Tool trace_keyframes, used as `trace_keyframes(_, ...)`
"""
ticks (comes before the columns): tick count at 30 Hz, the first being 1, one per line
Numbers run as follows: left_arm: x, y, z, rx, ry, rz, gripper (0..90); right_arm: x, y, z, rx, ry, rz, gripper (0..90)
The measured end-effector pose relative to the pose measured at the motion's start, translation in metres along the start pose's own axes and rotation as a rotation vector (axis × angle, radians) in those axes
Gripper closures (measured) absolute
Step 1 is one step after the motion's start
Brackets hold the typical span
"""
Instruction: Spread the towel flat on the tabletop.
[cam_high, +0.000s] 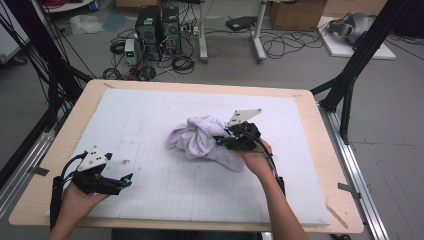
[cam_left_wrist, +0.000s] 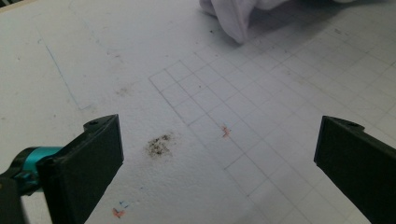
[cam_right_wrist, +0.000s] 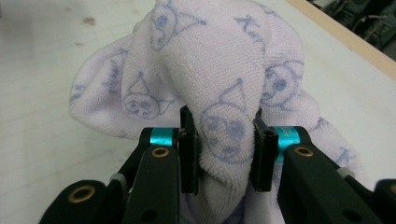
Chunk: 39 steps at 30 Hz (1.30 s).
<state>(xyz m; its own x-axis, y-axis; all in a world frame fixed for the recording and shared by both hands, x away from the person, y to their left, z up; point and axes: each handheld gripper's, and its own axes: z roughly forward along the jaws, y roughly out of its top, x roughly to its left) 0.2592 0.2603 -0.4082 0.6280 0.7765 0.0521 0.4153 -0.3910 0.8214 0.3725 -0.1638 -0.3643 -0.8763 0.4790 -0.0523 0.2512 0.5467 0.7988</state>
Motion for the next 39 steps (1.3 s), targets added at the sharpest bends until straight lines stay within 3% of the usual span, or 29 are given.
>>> trace_keyframes(7,-0.002,0.000,0.000,0.000,-0.002,0.004,1.8,0.036,0.026,-0.002,-0.021,0.106,-0.049,70.3)
trace_keyframes(8,-0.002,0.000,0.000,0.001,-0.003,0.006,1.8,0.036,0.026,-0.002,-0.021,0.106,-0.049,70.3)
trace_keyframes(9,-0.002,0.000,0.001,0.001,-0.003,0.006,1.8,0.049,0.031,0.002,-0.016,0.154,-0.065,70.2)
trace_keyframes(11,-0.002,0.000,0.001,0.003,-0.005,0.006,1.9,0.061,0.032,0.008,-0.009,0.188,-0.072,70.1)
trace_keyframes(13,-0.003,0.001,0.001,0.001,-0.007,0.007,1.8,0.074,0.027,0.019,0.014,0.225,-0.081,69.8)
trace_keyframes(16,-0.003,0.001,0.001,0.000,-0.009,0.013,1.8,0.081,0.019,0.031,0.049,0.237,-0.086,69.3)
trace_keyframes(17,-0.004,0.001,0.001,0.001,-0.011,0.011,1.8,0.084,0.005,0.044,0.085,0.256,-0.064,67.7)
trace_keyframes(19,-0.004,0.001,0.002,0.000,-0.012,0.012,1.9,0.083,0.000,0.048,0.092,0.266,-0.044,66.6)
trace_keyframes(20,-0.005,0.001,0.002,0.000,-0.016,0.010,1.9,0.082,-0.006,0.049,0.076,0.274,-0.022,60.8)
trace_keyframes(22,-0.005,0.002,0.003,0.003,-0.022,0.015,2.1,0.082,-0.006,0.047,0.067,0.274,-0.015,56.8)
trace_keyframes(23,-0.006,0.002,0.005,0.001,-0.025,0.014,2.5,0.080,-0.006,0.040,0.031,0.275,-0.005,47.5)
trace_keyframes(24,-0.007,0.003,0.005,0.003,-0.026,0.018,2.5,0.080,-0.005,0.037,0.013,0.268,-0.002,43.9)
trace_keyframes(25,-0.008,0.003,0.006,0.002,-0.029,0.018,2.5,0.080,-0.005,0.037,0.013,0.268,-0.002,43.9)
trace_keyframes(26,-0.009,0.004,0.007,0.000,-0.035,0.021,2.5,0.078,-0.003,0.025,-0.023,0.252,0.011,39.3)
trace_keyframes(28,-0.011,0.006,0.009,0.001,-0.044,0.021,2.5,0.077,-0.003,0.021,-0.035,0.246,0.011,37.5)
trace_keyframes(29,-0.013,0.007,0.010,0.000,-0.053,0.023,2.5,0.072,-0.004,0.006,-0.067,0.219,0.018,33.9)
trace_keyframes(31,-0.014,0.008,0.012,-0.002,-0.058,0.026,2.9,0.067,-0.007,-0.005,-0.090,0.203,0.030,32.2)
trace_keyframes(35,-0.018,0.012,0.015,-0.004,-0.080,0.035,4.6,0.057,-0.020,-0.021,-0.101,0.159,0.053,31.9)
trace_keyframes(39,-0.021,0.017,0.019,-0.011,-0.094,0.035,4.6,0.053,-0.036,-0.022,-0.067,0.128,0.053,31.8)
